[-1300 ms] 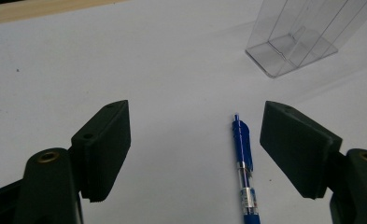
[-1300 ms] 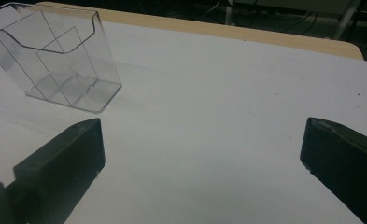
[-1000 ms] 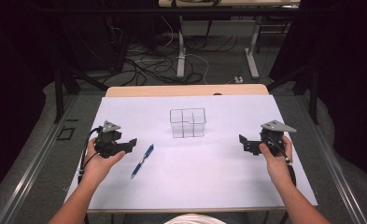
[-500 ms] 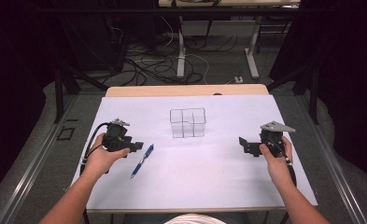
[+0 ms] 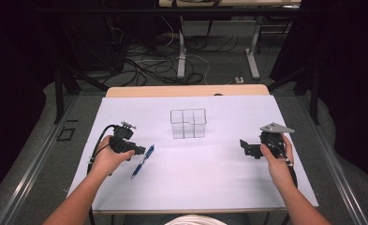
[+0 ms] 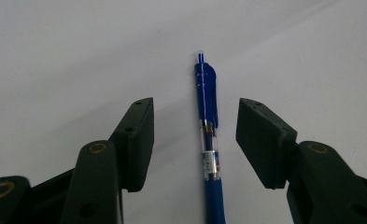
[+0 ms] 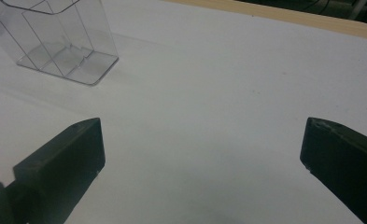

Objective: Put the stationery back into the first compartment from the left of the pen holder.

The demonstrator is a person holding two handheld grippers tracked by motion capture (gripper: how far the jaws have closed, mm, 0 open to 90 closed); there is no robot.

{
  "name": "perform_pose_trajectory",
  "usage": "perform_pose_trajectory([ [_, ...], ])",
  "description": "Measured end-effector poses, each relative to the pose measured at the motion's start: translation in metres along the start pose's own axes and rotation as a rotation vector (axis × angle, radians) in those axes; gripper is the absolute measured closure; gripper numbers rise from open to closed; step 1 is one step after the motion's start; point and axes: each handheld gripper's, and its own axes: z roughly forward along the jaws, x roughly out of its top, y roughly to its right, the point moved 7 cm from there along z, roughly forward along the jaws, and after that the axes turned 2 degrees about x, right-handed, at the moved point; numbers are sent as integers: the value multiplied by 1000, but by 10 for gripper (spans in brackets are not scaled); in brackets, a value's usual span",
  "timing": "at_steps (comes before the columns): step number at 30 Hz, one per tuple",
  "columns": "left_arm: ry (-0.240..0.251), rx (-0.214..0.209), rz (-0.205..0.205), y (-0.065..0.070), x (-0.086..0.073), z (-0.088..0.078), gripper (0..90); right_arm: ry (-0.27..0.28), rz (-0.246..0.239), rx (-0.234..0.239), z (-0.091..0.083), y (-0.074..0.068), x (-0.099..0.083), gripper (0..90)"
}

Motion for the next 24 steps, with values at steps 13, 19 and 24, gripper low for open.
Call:
perform_pose_trajectory([
  [13, -119, -39, -41, 6, -10, 17, 586, -11, -9, 17, 0, -3, 0, 0],
  [19, -158, -48, -69, 9, -14, 23, 624, -10, -6, 18, 0, -3, 0, 0],
  [24, -184, -40, -86, 9, -17, 26, 648, -10, -5, 20, 0, -3, 0, 0],
])
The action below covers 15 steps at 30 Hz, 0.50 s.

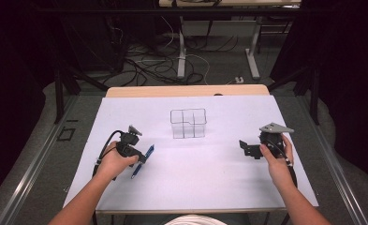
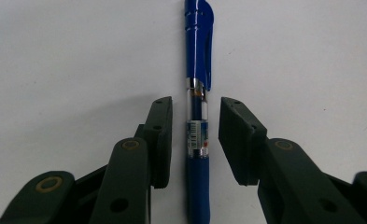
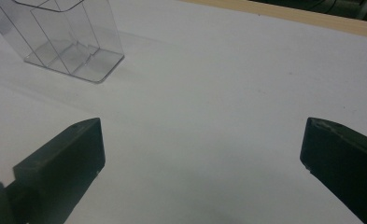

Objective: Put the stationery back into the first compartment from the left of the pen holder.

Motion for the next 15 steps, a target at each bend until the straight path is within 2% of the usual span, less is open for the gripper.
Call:
perform_pose_trajectory([
  [11, -51, -14, -37, 3, -3, 3, 712, 1, 4, 0, 0, 0, 0, 0],
  [15, -49, -3, -43, 3, -2, 4, 723, -3, 4, 0, 0, 0, 0, 0],
])
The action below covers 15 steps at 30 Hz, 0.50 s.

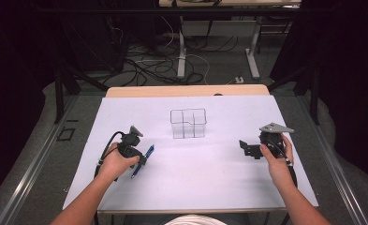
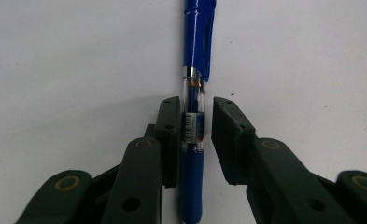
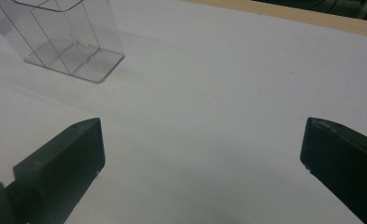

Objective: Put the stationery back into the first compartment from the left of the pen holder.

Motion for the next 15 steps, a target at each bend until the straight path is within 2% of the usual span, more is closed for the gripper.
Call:
perform_pose_trajectory([
  [7, -3, 9, -4, 0, 0, 0, 782, -2, 1, 1, 0, 0, 0, 0],
  [15, -8, 11, -2, 0, 0, 0, 788, -1, 5, 5, 0, -1, 0, 0],
])
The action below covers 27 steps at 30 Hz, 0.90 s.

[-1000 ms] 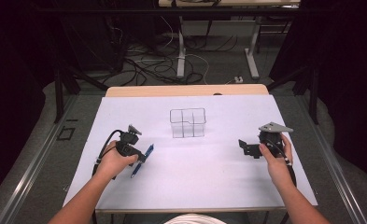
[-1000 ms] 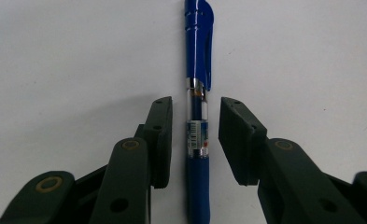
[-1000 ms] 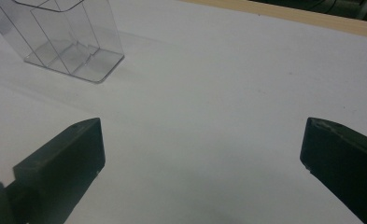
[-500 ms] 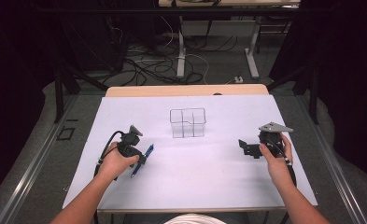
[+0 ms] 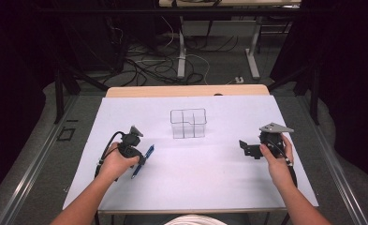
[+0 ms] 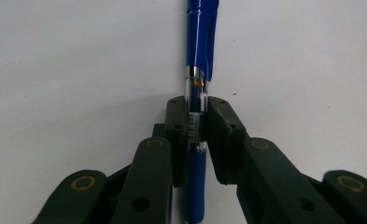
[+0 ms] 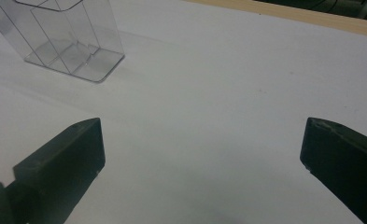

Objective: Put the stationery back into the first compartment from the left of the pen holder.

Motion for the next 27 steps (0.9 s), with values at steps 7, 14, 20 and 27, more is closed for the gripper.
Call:
perform_pose_trajectory([
  [7, -3, 3, 7, 0, 0, 0, 790, 0, -5, 0, 0, 0, 0, 0],
  [14, 14, 10, 31, 2, 3, -7, 791, 2, -9, -3, 0, 1, 0, 0],
  [20, 35, 13, 44, 3, 5, -18, 791, 0, -5, -3, 0, 1, 0, 0],
  [27, 74, 23, 75, 3, 8, -23, 790, -1, -5, -3, 0, 1, 0, 0],
])
